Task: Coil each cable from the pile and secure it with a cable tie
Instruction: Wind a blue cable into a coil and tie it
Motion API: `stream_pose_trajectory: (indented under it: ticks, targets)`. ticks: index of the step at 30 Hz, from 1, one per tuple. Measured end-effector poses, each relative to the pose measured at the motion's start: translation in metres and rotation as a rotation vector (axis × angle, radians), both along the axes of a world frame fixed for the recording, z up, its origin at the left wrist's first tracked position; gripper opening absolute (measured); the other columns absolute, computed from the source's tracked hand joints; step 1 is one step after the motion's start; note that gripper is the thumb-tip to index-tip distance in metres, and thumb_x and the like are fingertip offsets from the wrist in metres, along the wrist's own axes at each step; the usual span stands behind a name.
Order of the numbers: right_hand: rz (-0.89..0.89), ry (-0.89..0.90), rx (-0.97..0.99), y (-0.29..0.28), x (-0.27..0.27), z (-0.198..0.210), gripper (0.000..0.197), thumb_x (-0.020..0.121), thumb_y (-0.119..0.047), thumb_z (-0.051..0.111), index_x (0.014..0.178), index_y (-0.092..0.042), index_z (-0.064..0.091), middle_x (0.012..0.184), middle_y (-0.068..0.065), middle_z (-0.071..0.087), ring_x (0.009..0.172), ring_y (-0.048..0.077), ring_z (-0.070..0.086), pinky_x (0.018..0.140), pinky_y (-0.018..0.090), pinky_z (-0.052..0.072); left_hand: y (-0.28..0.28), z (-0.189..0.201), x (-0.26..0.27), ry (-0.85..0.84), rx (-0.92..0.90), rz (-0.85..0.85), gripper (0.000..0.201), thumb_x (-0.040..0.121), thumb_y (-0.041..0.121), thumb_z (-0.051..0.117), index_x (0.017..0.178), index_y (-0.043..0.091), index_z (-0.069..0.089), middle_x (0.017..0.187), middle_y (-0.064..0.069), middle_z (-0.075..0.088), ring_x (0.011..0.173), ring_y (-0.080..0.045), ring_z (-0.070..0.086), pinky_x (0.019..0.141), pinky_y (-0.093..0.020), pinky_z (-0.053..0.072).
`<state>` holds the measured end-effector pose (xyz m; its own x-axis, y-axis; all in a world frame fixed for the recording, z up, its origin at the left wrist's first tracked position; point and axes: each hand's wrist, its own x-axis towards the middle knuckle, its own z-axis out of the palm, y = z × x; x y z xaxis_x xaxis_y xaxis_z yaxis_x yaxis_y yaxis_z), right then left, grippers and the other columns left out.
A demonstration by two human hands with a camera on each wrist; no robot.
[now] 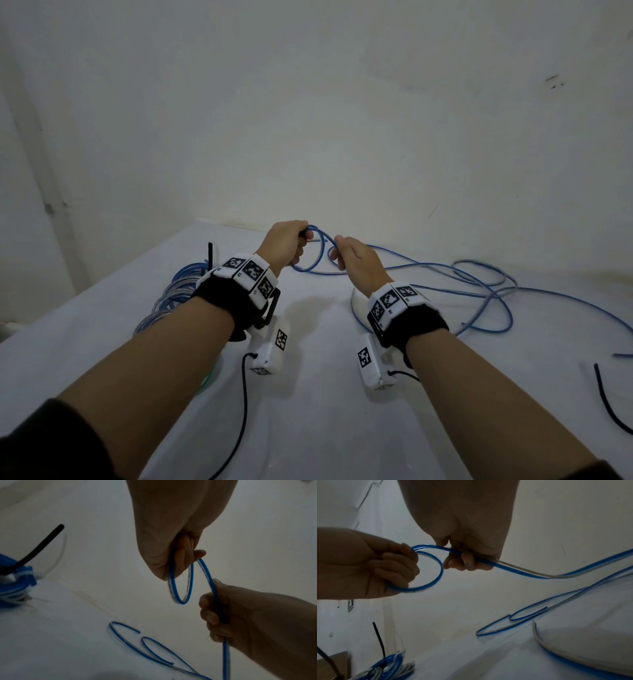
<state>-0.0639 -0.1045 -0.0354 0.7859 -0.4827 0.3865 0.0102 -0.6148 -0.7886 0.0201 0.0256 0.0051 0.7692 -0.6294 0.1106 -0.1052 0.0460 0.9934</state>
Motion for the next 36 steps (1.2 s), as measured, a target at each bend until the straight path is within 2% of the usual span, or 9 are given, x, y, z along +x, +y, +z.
stream_pose_trajectory:
  ticks: [4, 8, 13, 19, 25, 27, 31, 33, 36]
  targets:
    - [0.038, -0.032, 0.03, 0.011, 0.003, -0.002, 0.028, 0.101, -0.032, 0.034, 0.094, -0.009, 0.047, 0.07, 0.0, 0.05, 0.065, 0.013, 0.046, 0.064, 0.025, 0.037, 0.003, 0.002, -0.003, 0.161, -0.116, -0.017, 0.039, 0.1, 0.033, 0.035, 0.067, 0.015, 0.046, 0.042, 0.01, 0.031, 0.036, -0.007, 0.027, 0.047, -0.02, 0.026]
    - [0.033, -0.091, -0.005, 0.012, 0.006, -0.008, 0.009, 0.099, -0.017, 0.041, 0.099, -0.01, 0.036, 0.076, 0.0, 0.046, 0.067, 0.013, 0.044, 0.068, 0.028, 0.039, 0.008, 0.003, 0.004, 0.378, -0.22, -0.083, 0.039, 0.098, 0.026, 0.028, 0.066, 0.011, 0.044, 0.038, 0.009, 0.025, 0.03, -0.005, 0.02, 0.038, -0.015, 0.019]
    - [-0.038, -0.066, -0.081, -0.001, 0.006, -0.014, 0.015, 0.093, -0.005, 0.047, 0.1, -0.018, 0.043, 0.088, 0.005, 0.049, 0.076, 0.02, 0.05, 0.068, 0.024, 0.039, 0.013, 0.003, 0.007, 0.466, -0.353, -0.176, 0.035, 0.102, 0.023, 0.028, 0.073, 0.013, 0.045, 0.046, 0.008, 0.039, 0.036, -0.006, 0.032, 0.042, -0.015, 0.03]
    - [-0.202, -0.032, -0.133, -0.02, 0.008, -0.02, 0.015, 0.095, -0.009, 0.047, 0.099, -0.002, 0.06, 0.096, 0.014, 0.057, 0.088, 0.031, 0.056, 0.081, 0.039, 0.047, 0.013, 0.01, 0.009, 0.452, -0.447, -0.161, 0.034, 0.103, 0.025, 0.03, 0.074, 0.015, 0.046, 0.049, 0.008, 0.043, 0.039, -0.006, 0.037, 0.045, -0.016, 0.036]
    - [-0.28, -0.129, -0.168, -0.032, 0.006, -0.002, 0.029, 0.097, -0.007, 0.043, 0.117, -0.002, 0.063, 0.112, 0.022, 0.058, 0.102, 0.03, 0.057, 0.082, 0.016, 0.035, 0.013, 0.007, 0.008, 0.44, -0.216, -0.215, 0.035, 0.102, 0.025, 0.03, 0.072, 0.016, 0.045, 0.048, 0.007, 0.041, 0.039, -0.006, 0.038, 0.049, -0.019, 0.034]
    - [-0.287, -0.116, -0.152, -0.032, 0.005, 0.004, 0.029, 0.097, -0.007, 0.042, 0.12, -0.003, 0.06, 0.108, 0.019, 0.057, 0.1, 0.028, 0.054, 0.08, 0.017, 0.033, 0.015, 0.007, 0.006, 0.475, -0.172, -0.313, 0.034, 0.101, 0.026, 0.03, 0.071, 0.016, 0.044, 0.049, 0.007, 0.04, 0.039, -0.006, 0.038, 0.048, -0.018, 0.035]
    - [-0.248, -0.131, 0.019, -0.021, 0.007, 0.004, 0.004, 0.094, -0.008, 0.049, 0.092, -0.011, 0.051, 0.078, 0.01, 0.057, 0.068, 0.026, 0.054, 0.07, 0.042, 0.051, 0.014, 0.014, -0.001, 0.558, -0.323, -0.483, 0.034, 0.101, 0.029, 0.029, 0.072, 0.018, 0.043, 0.051, 0.008, 0.04, 0.041, -0.005, 0.038, 0.045, -0.015, 0.038]
    - [-0.179, -0.056, 0.058, -0.014, 0.008, -0.002, 0.008, 0.093, -0.007, 0.051, 0.085, -0.011, 0.051, 0.07, 0.007, 0.055, 0.057, 0.022, 0.052, 0.058, 0.033, 0.05, 0.009, 0.018, -0.004, 0.547, -0.43, -0.485, 0.035, 0.102, 0.03, 0.027, 0.073, 0.017, 0.043, 0.051, 0.008, 0.041, 0.042, -0.005, 0.039, 0.046, -0.015, 0.039]
    - [-0.057, 0.023, 0.045, -0.001, 0.01, -0.005, 0.014, 0.093, -0.012, 0.053, 0.079, -0.016, 0.052, 0.063, 0.001, 0.056, 0.055, 0.015, 0.05, 0.06, 0.029, 0.045, 0.0, 0.02, -0.004, 0.454, -0.545, -0.338, 0.036, 0.103, 0.026, 0.026, 0.074, 0.015, 0.043, 0.055, 0.006, 0.039, 0.043, -0.007, 0.038, 0.049, -0.018, 0.037]
